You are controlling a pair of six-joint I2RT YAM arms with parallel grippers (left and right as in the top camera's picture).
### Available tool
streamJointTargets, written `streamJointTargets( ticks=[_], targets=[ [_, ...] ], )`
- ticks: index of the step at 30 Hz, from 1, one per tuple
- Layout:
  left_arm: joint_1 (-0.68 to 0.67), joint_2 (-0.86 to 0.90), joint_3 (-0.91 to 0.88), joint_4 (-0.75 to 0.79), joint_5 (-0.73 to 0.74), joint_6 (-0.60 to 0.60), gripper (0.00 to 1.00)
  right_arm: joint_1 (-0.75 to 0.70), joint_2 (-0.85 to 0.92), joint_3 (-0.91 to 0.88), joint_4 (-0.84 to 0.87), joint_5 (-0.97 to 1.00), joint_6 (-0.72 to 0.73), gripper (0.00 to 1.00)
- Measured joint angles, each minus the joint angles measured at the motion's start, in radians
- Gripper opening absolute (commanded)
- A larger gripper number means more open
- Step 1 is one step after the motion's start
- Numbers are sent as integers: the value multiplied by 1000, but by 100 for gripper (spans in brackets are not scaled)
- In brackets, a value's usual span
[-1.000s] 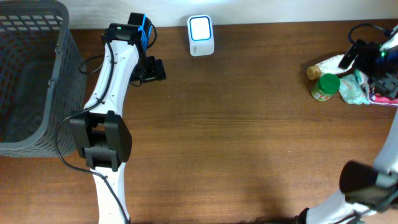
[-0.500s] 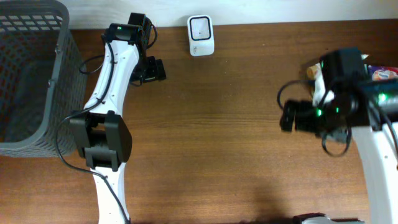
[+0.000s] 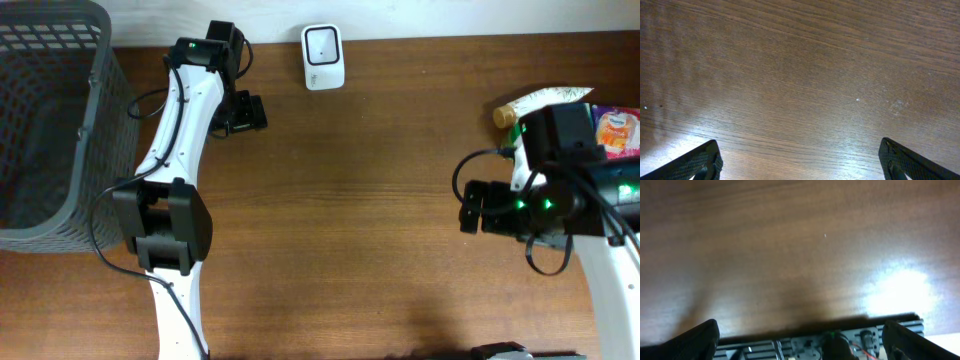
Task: Scan the item barcode
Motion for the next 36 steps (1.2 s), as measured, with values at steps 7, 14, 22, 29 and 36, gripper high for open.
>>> streamJointTargets(
  ticks=[7,14,22,29,36],
  targets=[
    [0,0,0,1,0,0,99,0,-224,-369,354,11,21,99],
    [0,0,-1,0,0,0,99,0,-691,-867,912,10,-16,99],
    [0,0,-1,0,0,0,99,0,-1023,-1283,1361,10,-90,99],
    [0,0,-1,0,0,0,99,-6,-1217,-1535,1665,17,-94,99],
    [0,0,-1,0,0,0,99,-91,-1271,-1603,1675,18,-95,99]
  ],
)
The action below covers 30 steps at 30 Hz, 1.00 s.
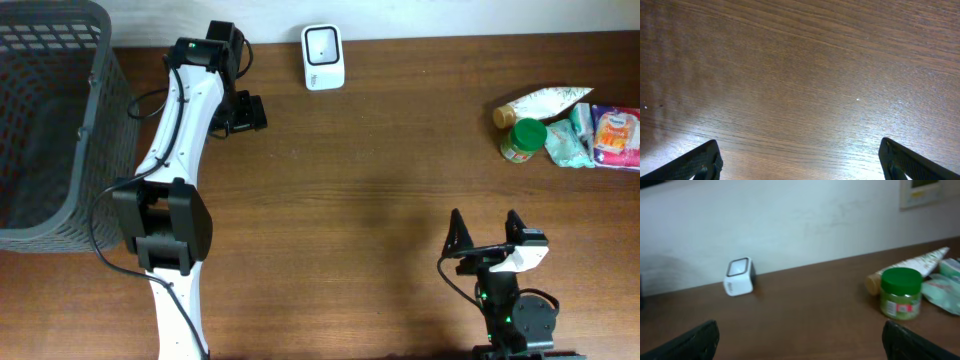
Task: Scan the item barcode
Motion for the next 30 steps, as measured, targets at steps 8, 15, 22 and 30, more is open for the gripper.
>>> streamJointTargets(
  ticks=[8,15,22,30],
  targets=[
    [0,0,0,0,0,0,99,-29,-2,-1,-71,3,-116,99],
    [0,0,0,0,0,0,99,-29,-2,-1,-71,3,-134,99],
    [0,0,0,0,0,0,99,-29,-2,-1,-71,3,-143,99],
    [-15,-65,-66,45,-2,0,99,-29,-2,-1,-71,3,-145,99]
  ],
)
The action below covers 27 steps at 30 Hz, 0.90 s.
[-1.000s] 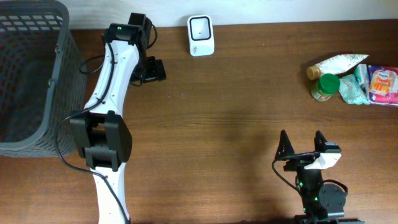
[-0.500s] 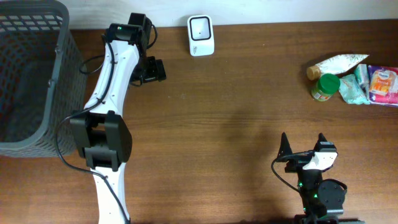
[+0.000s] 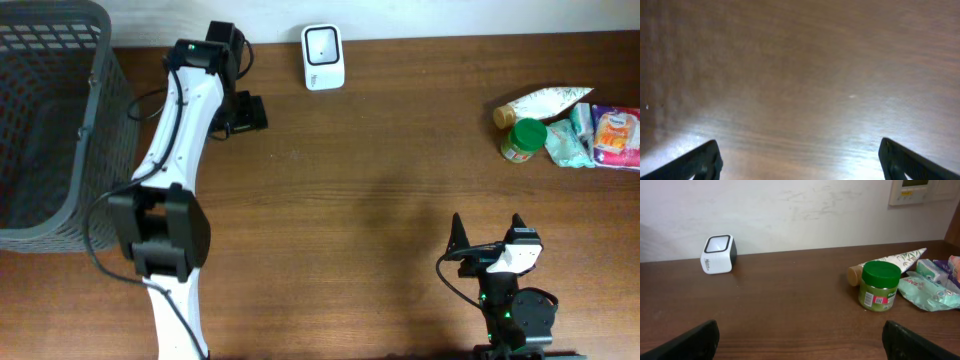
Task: Scan the item barcode
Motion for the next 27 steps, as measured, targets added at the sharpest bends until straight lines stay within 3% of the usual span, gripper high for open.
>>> streamJointTargets(
  ticks=[4,7,12,13,14,19,23,27],
  targets=[
    [-101,-310,-356,379,-13,10,99,0,-1,0,0,0,1,99],
    [-173,-563,-656,552,-31,50,99,0,-1,0,0,0,0,99],
    [-179,-903,-1120,789,-60,107,99,0,-2,0,0,0,1,99],
    [-179,-1018,-1258,911,-63,127,99,0,-2,0,0,0,0,99],
    [-179,-1180,-1389,936,-66,154,99,0,-3,0,0,0,1,99],
    [-180,-1648,-1705,991,-83,213,99,0,-3,0,1,0,1,99],
    [-127,-1907,-1902,1095,-87,220,99,0,-2,0,0,0,0,99],
    [-19,-2052,-2058,1264,-61,226,99,0,-2,0,0,0,0,99]
  ],
)
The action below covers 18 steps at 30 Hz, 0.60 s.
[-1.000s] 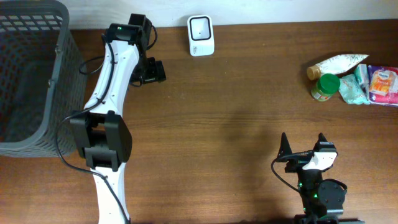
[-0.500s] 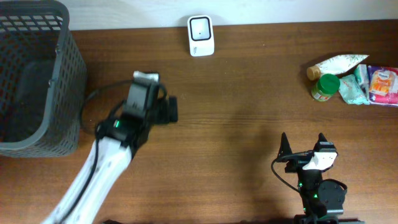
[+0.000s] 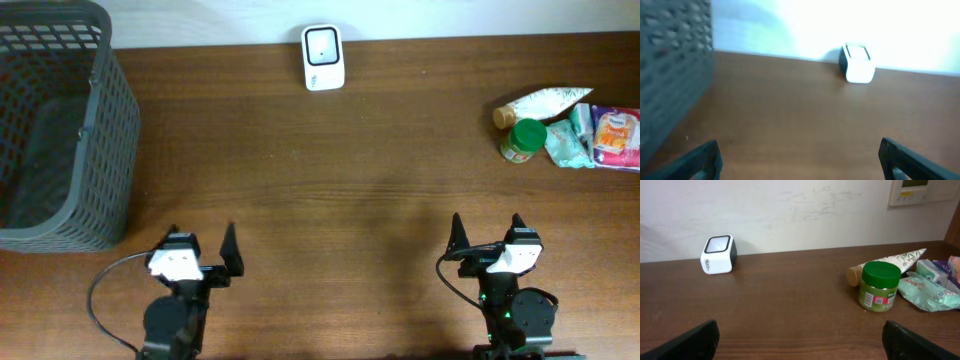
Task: Scan the item barcode
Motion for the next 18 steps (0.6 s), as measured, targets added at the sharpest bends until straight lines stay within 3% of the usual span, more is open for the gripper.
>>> streamJointTargets(
  ticks=[5,18],
  targets=[
    [116,-137,-84,34,39,4,99,0,0,0,0,0,0,99],
    [126,-162,-84,7,129,174,99,0,0,0,0,0,1,99]
  ],
)
